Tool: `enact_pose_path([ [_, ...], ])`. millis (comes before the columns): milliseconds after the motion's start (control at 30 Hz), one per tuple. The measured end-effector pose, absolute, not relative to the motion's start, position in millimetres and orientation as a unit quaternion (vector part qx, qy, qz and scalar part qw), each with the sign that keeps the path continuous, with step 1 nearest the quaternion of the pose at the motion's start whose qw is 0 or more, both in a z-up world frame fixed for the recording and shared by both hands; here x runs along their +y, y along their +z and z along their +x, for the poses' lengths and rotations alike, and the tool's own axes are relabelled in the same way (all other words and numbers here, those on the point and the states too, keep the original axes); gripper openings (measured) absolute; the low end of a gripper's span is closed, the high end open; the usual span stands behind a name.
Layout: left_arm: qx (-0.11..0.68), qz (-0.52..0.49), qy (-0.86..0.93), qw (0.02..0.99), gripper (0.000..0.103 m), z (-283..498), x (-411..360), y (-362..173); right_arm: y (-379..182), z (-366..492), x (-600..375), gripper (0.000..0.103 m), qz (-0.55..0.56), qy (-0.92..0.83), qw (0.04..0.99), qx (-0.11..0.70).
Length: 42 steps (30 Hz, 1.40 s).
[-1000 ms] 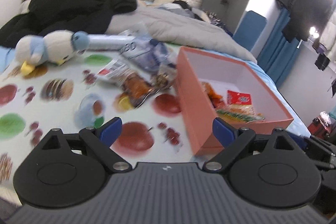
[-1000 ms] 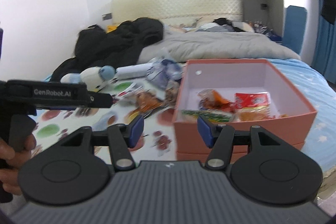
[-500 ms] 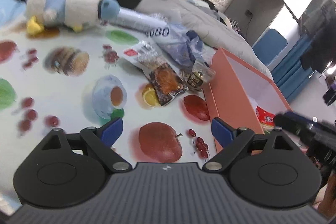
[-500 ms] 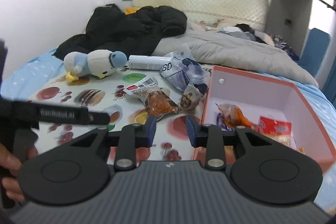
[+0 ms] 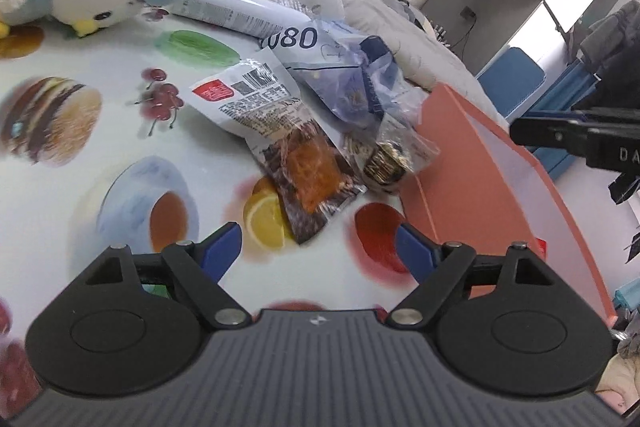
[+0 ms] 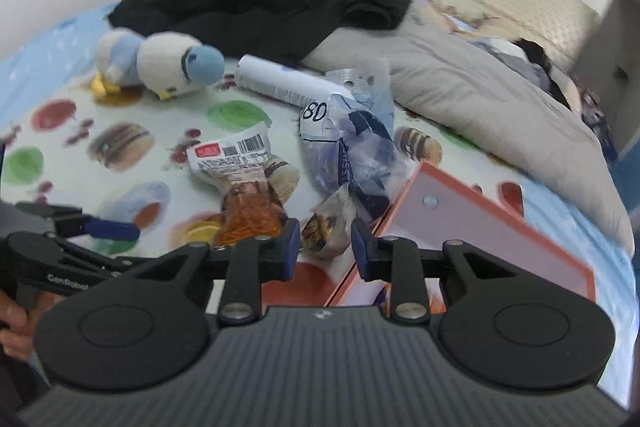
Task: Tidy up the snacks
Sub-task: 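Grasp the white-labelled spicy strip bag with left tool while right grasps small clear candy bag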
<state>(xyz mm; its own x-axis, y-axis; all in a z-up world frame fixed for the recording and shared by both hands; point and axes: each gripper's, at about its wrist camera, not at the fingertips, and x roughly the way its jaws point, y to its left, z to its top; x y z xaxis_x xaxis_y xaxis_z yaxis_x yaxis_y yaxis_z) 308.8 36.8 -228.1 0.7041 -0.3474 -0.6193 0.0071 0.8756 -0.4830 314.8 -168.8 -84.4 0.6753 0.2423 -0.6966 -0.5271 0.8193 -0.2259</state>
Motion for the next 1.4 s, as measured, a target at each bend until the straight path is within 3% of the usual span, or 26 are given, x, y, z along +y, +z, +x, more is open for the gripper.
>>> enact_pose_path([
  [433,0.361,-0.204,-0.115,0.902,0.083,394.8,44.2,-264.3,-133.1,418.9,-148.6,0.029,-0.28,0.286,0.825,0.4],
  [567,0.352,-0.19,-0.118,0.909,0.074,402.9,38.5,-267.7,-147.3,426.5,-143.7,0.024,-0.316,0.29,0.812,0.395],
  [700,0.351,-0.204,-0.108,0.908,0.057,411.4,42.5,-270.4,-158.2,435.4,-142.4,0.023,-0.324,0.29,0.804,0.405],
  [800,0.355,-0.214,-0.108,0.903,0.05,414.2,45.1,-270.2,-168.0,434.2,-137.6,0.011,-0.348,0.291,0.794,0.405],
  [1400,0.381,-0.189,-0.121,0.897,0.038,291.1,65.0,-245.5,-135.9,340.6,-123.8,0.007,-0.366,0.3,0.801,0.367],
])
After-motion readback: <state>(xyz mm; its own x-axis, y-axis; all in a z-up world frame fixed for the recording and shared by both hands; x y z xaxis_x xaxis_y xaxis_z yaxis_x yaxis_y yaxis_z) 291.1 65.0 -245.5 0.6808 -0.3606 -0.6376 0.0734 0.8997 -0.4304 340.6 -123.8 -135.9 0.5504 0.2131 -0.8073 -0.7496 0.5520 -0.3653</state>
